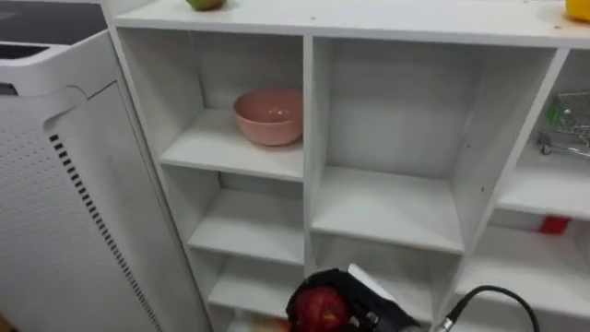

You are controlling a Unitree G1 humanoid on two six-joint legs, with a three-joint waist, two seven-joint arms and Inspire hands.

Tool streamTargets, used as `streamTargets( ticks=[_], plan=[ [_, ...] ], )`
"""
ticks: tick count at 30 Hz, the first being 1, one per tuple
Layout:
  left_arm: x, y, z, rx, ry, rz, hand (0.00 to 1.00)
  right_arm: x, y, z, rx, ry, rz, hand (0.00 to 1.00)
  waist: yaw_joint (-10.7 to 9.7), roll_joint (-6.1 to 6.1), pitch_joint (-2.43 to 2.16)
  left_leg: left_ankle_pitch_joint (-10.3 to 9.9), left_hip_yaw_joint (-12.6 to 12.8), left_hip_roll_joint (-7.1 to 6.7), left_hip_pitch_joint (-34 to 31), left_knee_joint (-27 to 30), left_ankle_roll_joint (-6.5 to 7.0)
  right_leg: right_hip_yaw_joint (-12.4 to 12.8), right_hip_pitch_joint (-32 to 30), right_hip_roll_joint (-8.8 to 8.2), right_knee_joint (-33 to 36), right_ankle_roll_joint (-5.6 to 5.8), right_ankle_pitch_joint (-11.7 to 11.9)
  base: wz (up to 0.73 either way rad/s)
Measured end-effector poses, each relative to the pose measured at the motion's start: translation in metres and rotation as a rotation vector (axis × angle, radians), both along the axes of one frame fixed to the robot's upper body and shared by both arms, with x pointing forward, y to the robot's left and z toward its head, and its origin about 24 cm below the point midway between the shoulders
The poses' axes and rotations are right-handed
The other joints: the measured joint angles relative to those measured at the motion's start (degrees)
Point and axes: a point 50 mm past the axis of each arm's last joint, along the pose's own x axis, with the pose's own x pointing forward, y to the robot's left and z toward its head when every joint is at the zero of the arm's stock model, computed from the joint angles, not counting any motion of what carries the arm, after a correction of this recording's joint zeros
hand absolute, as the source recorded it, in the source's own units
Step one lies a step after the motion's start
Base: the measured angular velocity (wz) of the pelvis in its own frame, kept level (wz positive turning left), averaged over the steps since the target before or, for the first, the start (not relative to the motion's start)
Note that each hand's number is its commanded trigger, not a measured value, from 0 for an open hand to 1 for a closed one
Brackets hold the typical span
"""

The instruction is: Arrange fruit in the closet

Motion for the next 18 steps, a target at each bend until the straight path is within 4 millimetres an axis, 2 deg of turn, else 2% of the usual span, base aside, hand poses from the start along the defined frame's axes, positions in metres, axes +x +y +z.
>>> streamTargets(
  ticks=[2,4,7,11,13,16,18],
  plan=[
    [-0.005,0.001,0.0,-0.007,0.003,0.023,0.0,-0.002,-0.003,-0.007,-0.012,0.03,-0.008,1.0,0.07,0.48,0.03,-1.11,-0.17,1.1,-3.55,4.51,-0.41,0.02,-2.97,0.05,3.68,-0.54,-1.49,0.04],
    [-0.013,0.0,-0.001,-0.018,0.005,0.05,0.0,-0.005,-0.006,-0.013,-0.016,0.052,-0.01,1.0,-0.02,1.0,-0.01,-2.44,-1.05,2.09,-8.46,9.82,-1.34,-0.24,-7.36,0.48,8.17,-1.63,-2.46,-0.02],
    [-0.018,-0.003,-0.001,-0.023,-0.001,0.056,0.0,-0.005,-0.006,-0.013,-0.015,0.055,-0.004,1.0,0.14,1.11,-0.09,-3.05,-1.48,2.85,-14.17,14.81,-2.0,0.04,-13.06,0.88,13.11,-2.66,-3.21,-0.05],
    [-0.017,-0.005,-0.001,-0.031,-0.029,0.099,0.0,-0.004,-0.008,-0.012,-0.023,0.05,-0.01,1.0,0.04,1.15,-0.27,-3.13,-2.3,2.86,-20.84,19.25,-2.22,0.01,-19.52,0.62,18.02,-3.69,-3.86,0.04],
    [-0.017,-0.003,0.0,-0.032,-0.035,0.126,0.0,-0.004,-0.011,-0.012,-0.029,0.043,-0.025,1.0,-0.01,1.24,-0.51,-3.04,-2.74,2.98,-24.76,21.61,-2.47,-0.07,-23.25,0.5,20.44,-4.2,-4.11,0.0],
    [-0.021,-0.004,0.001,-0.034,-0.049,0.147,0.0,-0.002,-0.02,-0.01,-0.051,0.032,-0.054,1.0,0.13,1.66,-0.88,-3.34,-2.91,3.05,-28.78,24.58,-2.6,-0.04,-27.07,0.17,23.28,-4.67,-4.36,0.0],
    [-0.022,-0.003,0.003,-0.03,-0.068,0.156,0.0,0.0,-0.026,-0.007,-0.066,0.017,-0.072,1.0,0.34,1.65,-0.97,-3.44,-2.91,3.02,-31.24,26.18,-2.54,0.04,-29.46,-0.07,24.86,-4.77,-4.42,0.02]
  ],
)
